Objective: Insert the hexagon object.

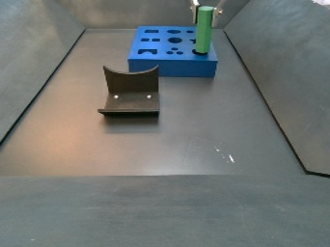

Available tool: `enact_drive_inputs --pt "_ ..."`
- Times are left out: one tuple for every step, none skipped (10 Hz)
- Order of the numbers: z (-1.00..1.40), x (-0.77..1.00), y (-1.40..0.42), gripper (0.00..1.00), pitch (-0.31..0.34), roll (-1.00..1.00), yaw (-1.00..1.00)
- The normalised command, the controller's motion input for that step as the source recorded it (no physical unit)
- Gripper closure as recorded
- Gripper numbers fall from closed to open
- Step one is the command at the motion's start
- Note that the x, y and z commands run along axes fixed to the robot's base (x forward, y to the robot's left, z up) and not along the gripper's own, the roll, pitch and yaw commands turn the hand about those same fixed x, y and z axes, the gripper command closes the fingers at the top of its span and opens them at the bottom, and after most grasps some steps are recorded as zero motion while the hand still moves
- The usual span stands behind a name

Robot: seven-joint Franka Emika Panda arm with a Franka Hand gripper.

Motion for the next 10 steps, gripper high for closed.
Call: enact_drive_inputs --pt "-0.28 0.12 0.06 1.0 -0.011 -0.08 0.11" --pt "-0.29 0.15 0.05 1.0 -0.006 -0.08 0.11" --pt "-0.27 0.1 0.0 1.0 -0.007 -0.12 0.11" --pt "-0.21 0.04 -0.01 1.0 -0.014 -0.2 0.1" --pt "-0.19 0.0 -0.05 1.0 -0.027 -0.18 0.09" --pt "-0.17 0.0 -0.06 1.0 -0.043 -0.17 0.03" --pt "-0.26 0.08 -0.04 1.0 -0.08 -0.16 0.0" --pt "-0.34 0.1 -0.05 1.0 -0.109 -0.16 0.0" --pt "-0.31 0.06 -0.07 1.0 -0.12 -0.13 0.0" --pt "-0.33 0.0 -0.02 1.0 -0.141 -0.11 0.0"
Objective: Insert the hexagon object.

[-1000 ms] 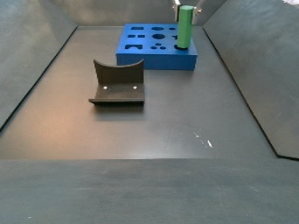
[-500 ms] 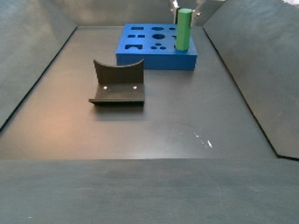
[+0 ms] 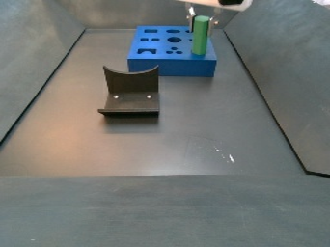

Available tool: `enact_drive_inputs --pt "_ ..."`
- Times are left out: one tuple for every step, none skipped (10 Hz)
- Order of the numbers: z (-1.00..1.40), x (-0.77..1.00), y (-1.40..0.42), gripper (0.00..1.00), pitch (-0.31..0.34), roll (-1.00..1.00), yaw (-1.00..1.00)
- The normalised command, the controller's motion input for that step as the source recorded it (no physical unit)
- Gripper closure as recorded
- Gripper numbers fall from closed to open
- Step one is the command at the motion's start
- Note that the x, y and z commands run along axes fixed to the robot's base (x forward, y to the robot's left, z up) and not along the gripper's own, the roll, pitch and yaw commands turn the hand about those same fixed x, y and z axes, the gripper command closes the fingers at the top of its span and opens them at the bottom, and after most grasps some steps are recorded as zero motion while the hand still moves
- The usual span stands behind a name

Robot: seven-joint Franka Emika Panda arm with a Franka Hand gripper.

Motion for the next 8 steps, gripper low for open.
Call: enact_drive_inputs --pt "-0.31 0.0 -0.04 1.0 -0.156 -0.09 0.0" --pt "-0.3 0.0 -0.07 1.0 -0.187 -0.05 0.0" --pt "-0.32 -0.02 -0.11 1.0 -0.22 0.0 0.0" --pt "-0.31 -0.03 -0.11 1.0 -0.209 0.0 0.0" --pt "-0.33 -0.11 -0.03 1.0 -0.22 0.0 0.01" --pt "-0.19 0.0 0.0 1.0 -0.2 -0.02 0.0" --pt "-0.1 0.0 0.09 1.0 -0.067 -0.07 -0.04" --pt "0.0 0.0 0.0 1.0 0.0 0.0 0.0"
